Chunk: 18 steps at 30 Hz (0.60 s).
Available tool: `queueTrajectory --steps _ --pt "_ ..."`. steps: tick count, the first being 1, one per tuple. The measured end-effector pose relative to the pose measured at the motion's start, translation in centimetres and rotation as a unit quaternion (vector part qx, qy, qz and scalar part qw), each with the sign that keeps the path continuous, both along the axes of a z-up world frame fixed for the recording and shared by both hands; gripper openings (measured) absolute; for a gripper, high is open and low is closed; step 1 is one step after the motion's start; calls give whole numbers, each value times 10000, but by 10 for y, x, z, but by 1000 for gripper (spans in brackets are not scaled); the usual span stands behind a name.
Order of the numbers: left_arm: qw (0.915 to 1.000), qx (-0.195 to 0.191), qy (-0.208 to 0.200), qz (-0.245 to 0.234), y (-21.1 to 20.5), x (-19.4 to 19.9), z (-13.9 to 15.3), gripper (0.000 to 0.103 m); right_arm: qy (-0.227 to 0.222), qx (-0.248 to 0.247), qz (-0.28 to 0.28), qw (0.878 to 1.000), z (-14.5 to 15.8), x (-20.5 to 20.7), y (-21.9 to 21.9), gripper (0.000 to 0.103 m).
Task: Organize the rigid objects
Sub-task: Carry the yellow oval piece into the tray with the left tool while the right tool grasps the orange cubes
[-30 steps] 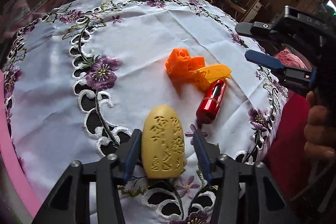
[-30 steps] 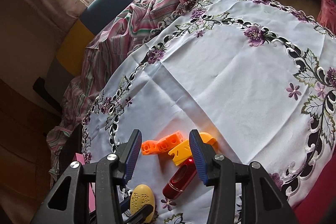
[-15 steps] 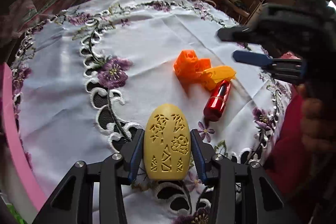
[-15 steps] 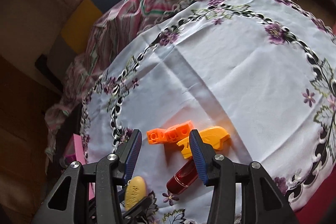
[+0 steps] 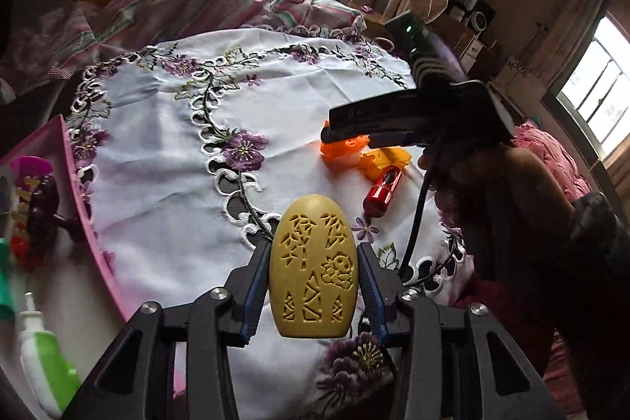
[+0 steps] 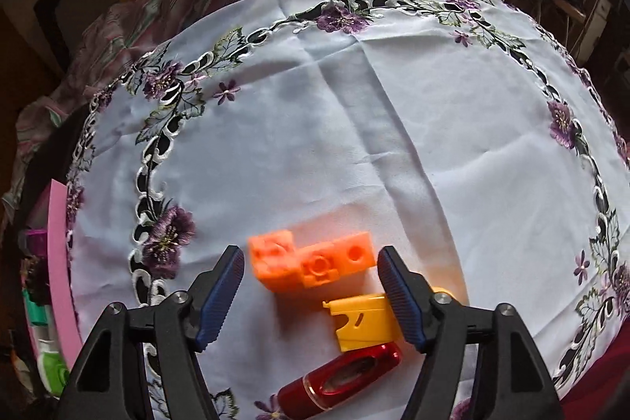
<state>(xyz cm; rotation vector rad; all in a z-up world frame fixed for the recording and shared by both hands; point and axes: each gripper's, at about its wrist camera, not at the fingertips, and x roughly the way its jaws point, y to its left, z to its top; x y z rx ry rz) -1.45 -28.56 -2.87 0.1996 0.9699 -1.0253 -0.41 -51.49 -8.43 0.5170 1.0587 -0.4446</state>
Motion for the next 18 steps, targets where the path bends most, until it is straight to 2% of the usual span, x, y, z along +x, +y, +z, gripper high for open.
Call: queueTrajectory --steps 10,15,18 --pt "9989 -255 45 400 45 2 13 44 82 -466 165 9987 2 4 11 62" --pt "9949 -463 30 891 87 13 27 44 195 -804 311 9961 3 8 20 62" --pt "9891 -538 23 1367 122 27 34 44 186 -872 335 9955 4 8 22 62"
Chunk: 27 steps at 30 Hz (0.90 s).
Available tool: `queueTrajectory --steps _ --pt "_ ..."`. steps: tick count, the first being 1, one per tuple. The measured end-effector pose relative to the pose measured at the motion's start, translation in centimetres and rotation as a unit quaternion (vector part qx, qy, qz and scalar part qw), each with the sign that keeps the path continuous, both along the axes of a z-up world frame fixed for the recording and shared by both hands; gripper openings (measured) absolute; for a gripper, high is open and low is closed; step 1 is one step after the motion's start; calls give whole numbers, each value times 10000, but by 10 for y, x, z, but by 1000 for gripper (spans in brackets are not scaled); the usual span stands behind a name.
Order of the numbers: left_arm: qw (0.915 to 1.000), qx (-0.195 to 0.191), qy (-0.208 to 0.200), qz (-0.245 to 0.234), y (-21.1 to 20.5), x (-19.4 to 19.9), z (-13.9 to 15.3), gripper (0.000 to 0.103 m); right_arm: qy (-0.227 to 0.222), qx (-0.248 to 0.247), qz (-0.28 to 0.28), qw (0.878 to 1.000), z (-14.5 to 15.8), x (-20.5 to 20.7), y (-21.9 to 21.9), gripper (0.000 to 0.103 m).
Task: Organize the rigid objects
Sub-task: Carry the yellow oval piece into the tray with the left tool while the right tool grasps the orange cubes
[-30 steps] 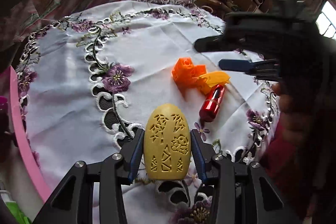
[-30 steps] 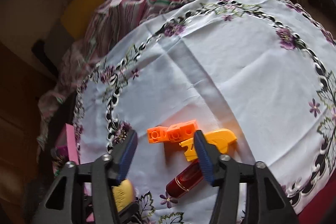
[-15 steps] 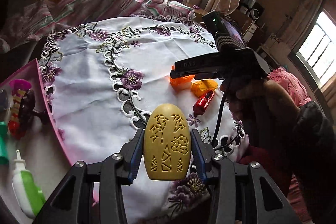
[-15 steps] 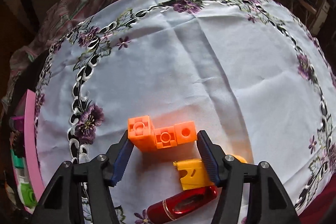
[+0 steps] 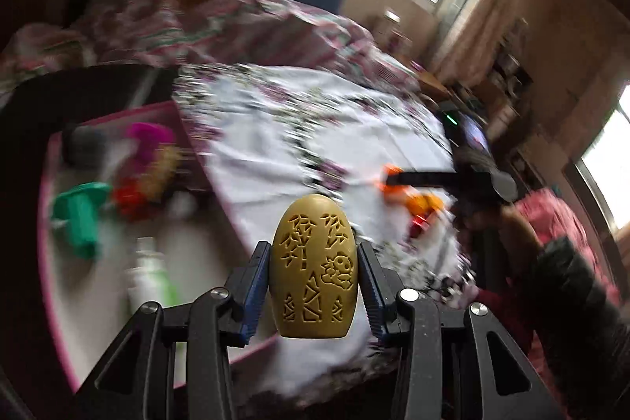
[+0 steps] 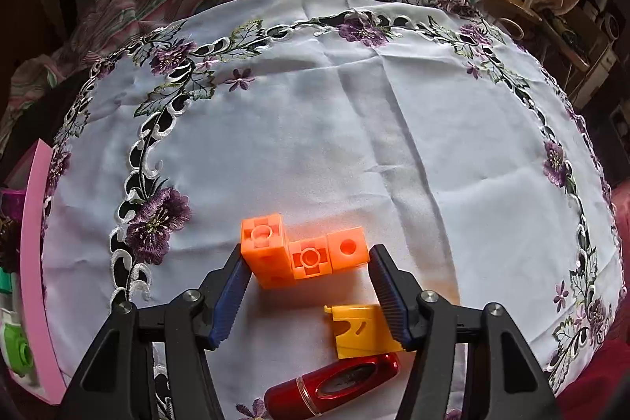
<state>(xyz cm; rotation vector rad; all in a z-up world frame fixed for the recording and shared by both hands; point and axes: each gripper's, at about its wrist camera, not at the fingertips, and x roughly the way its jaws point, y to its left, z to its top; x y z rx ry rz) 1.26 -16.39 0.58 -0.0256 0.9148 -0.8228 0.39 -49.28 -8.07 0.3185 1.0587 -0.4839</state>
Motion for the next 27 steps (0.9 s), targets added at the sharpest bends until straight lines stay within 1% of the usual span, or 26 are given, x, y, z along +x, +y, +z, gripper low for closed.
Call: queueTrajectory --steps 3,5,7,10,14,16,24,25,27 --pt "9986 11 -25 536 40 16 2 44 -53 -9 -21 10000 1 -1 -1 62" --pt "9960 51 -5 895 66 25 -1 44 -99 -7 -27 9999 3 -2 -1 62" --pt "9920 112 70 1253 91 33 -8 44 -124 -15 -6 9999 4 -2 0 62" --pt "9859 197 276 1640 117 40 -24 44 -134 -43 41 9999 4 -1 3 62" --pt "9808 323 414 1879 128 42 -41 44 -158 -48 45 9999 5 -2 3 62" --pt "9794 416 395 1934 127 42 -46 44 -162 -57 54 9998 5 -2 3 62" --pt "9781 720 495 1891 111 54 -66 44 -170 -81 75 9998 6 -2 4 62" --pt "9779 748 485 1893 110 54 -68 44 -172 -85 74 9998 6 -2 4 62" --pt "9775 879 314 1894 106 52 -69 44 -162 -98 82 9998 6 -2 4 62"
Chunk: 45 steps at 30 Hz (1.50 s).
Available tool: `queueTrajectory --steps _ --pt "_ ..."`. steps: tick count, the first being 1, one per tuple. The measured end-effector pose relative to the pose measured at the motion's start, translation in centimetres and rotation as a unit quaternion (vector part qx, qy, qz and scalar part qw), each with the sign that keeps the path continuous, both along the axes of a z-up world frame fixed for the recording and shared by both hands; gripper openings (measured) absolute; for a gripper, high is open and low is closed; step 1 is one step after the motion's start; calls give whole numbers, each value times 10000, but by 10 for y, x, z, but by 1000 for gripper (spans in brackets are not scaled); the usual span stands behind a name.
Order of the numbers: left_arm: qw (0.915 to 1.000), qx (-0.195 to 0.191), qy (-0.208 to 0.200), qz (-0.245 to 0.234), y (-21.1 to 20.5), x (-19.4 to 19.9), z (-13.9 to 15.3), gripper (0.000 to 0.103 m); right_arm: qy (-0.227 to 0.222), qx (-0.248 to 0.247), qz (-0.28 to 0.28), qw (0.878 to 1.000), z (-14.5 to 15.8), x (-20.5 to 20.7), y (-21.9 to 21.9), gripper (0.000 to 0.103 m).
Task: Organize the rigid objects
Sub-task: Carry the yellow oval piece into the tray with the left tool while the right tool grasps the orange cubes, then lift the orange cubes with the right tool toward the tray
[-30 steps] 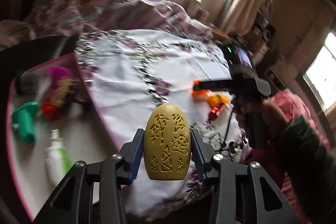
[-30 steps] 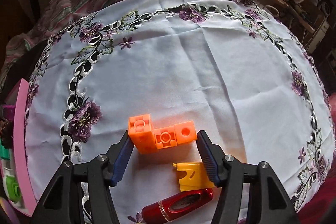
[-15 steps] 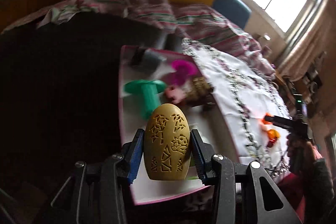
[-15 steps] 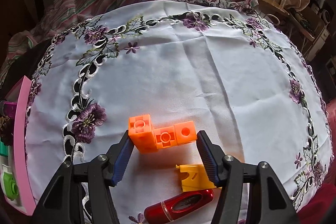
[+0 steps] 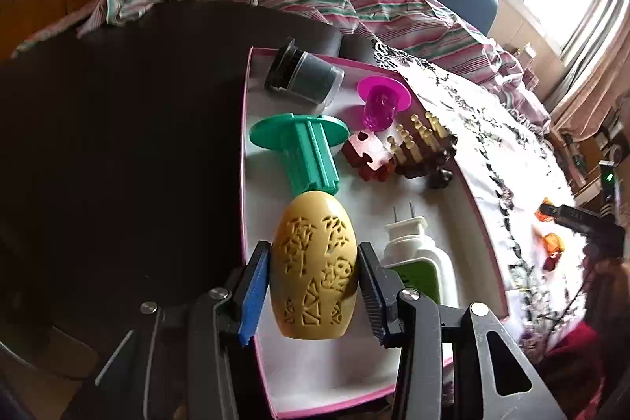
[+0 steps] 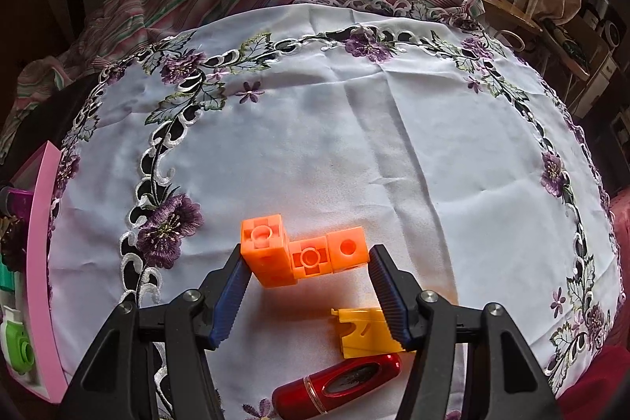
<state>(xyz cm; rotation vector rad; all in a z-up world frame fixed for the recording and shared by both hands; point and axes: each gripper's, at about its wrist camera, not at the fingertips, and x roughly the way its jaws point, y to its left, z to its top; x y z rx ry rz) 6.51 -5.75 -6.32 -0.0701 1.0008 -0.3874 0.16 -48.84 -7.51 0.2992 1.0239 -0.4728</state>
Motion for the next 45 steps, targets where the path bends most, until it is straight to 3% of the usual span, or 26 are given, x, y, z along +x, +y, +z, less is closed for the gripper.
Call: queueTrajectory --steps 10,14,22,45 --pt "9996 137 -244 82 0 -4 7 48 29 -47 7 10000 0 0 1 62" --pt "9989 245 -365 189 2 -10 15 54 -11 -59 17 10000 1 0 2 62" --pt "9968 363 -596 387 10 -21 32 54 -139 -21 185 9997 6 1 9 62" --pt "9959 497 -645 397 10 -35 36 57 -318 27 697 9971 10 6 29 62"
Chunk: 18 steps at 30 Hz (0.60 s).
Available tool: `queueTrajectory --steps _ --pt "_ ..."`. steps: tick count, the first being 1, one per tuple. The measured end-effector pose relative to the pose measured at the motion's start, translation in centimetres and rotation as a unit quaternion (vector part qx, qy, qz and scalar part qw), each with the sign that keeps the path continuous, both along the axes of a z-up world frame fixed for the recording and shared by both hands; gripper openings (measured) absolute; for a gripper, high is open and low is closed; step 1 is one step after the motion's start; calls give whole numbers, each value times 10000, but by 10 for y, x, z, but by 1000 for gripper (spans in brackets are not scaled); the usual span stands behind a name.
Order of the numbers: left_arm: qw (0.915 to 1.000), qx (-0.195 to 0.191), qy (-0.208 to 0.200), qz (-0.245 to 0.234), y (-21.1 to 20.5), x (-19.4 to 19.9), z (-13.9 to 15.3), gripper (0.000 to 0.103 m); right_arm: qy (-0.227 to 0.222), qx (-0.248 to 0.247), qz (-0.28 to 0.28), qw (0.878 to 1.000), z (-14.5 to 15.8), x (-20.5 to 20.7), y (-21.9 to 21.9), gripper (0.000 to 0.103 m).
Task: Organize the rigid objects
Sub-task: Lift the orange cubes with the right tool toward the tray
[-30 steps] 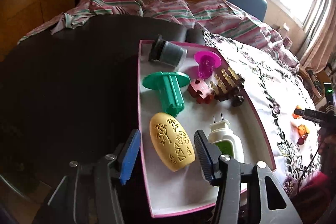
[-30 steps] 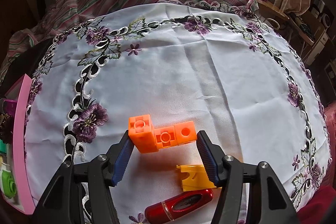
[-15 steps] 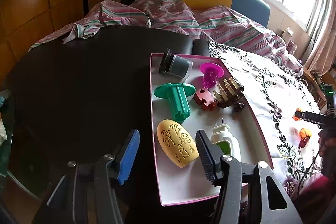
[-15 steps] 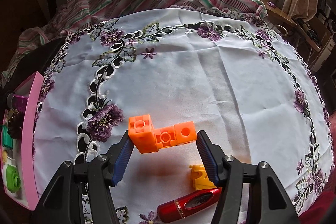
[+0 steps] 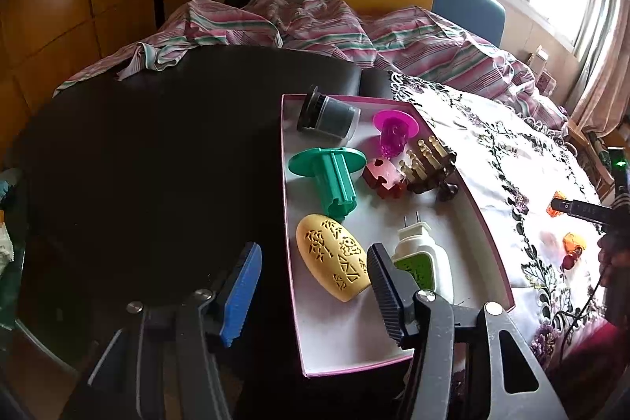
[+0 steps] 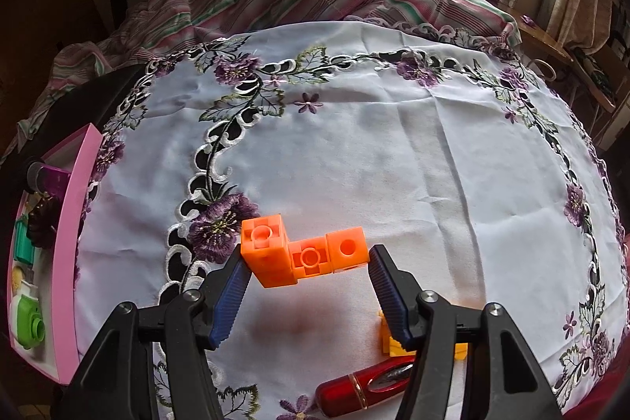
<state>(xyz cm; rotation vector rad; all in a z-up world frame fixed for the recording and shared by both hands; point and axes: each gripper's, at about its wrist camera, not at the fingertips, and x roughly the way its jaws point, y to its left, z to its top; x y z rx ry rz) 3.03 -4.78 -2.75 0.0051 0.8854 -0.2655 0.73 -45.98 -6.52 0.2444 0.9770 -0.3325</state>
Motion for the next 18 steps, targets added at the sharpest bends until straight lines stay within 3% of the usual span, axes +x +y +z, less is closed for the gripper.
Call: queueTrajectory --steps 18 --pt "10000 20 71 43 5 2 -5 57 10 107 282 9995 0 3 14 62"
